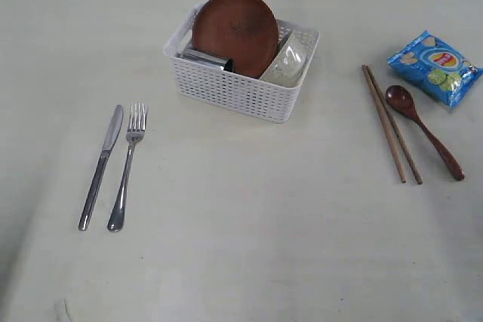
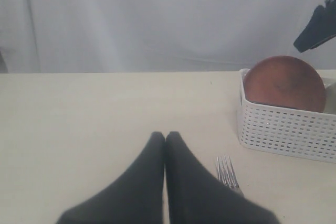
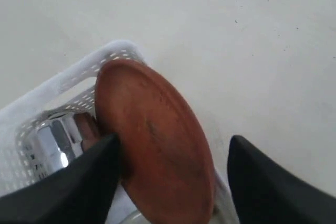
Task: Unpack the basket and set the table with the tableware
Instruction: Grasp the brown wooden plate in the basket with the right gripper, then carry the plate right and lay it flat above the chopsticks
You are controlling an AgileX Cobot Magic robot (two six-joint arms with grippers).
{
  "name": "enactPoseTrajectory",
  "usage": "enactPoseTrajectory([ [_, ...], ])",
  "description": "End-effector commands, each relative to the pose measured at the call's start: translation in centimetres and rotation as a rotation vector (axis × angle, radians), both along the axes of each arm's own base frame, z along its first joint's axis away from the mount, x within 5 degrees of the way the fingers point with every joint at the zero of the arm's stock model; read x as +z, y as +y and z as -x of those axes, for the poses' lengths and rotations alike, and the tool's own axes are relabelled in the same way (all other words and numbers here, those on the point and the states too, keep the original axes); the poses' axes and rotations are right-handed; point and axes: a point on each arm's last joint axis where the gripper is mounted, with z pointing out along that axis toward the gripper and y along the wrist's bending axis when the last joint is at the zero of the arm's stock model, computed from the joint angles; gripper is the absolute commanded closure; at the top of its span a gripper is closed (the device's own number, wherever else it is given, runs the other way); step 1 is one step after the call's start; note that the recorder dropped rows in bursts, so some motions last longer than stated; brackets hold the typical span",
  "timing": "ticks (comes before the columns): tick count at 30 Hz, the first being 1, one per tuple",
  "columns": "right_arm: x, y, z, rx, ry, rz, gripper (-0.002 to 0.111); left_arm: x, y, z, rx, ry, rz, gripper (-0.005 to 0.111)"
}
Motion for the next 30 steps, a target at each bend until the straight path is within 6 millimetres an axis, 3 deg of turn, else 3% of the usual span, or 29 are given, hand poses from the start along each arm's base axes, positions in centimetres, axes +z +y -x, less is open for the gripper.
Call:
enactPoseTrajectory([
  [1,-0.9,0.3,-1.0,0.004,0.017,0.012,0.051,0.0,0.0,0.0,-0.001,-0.007,0.004,0.107],
  [10,-3.3,0.3,-2.3,-0.002,0.041,0.03,0.054,0.0,0.0,0.0,-0.001,-0.007,0.004,0.107],
  [12,-3.3,0.2,-2.3,0.011,0.03,0.055,0.066,0.0,0.0,0.0,-0.001,-0.007,0.004,0.107],
  [16,-2.7,0.1,-2.2,0.075,-0.006,0.086,0.104,0.0,0.0,0.0,-0.001,-0.007,0.004,0.107],
  [17,-2.5,0.0,-2.3,0.078,-0.015,0.092,0.108,0.0,0.0,0.0,-0.001,-0.007,0.004,0.107],
  [20,-1.1,0.0,-2.3,0.087,-0.055,0.09,0.108,0.0,0.0,0.0,-0.001,-0.007,0.004,0.107],
  [25,2.9,-0.6,-2.1,0.075,-0.144,0.06,0.108,0.0,0.0,0.0,-0.001,-0.007,0.004,0.107],
  [28,5.5,-1.5,-1.6,0.074,-0.202,0.056,0.108,0.0,0.0,0.0,-0.001,-0.007,0.004,0.107],
  [30,8.2,-3.1,-1.2,0.05,-0.269,0.088,0.108,0.0,0.0,0.0,-0.001,-0.007,0.004,0.107],
])
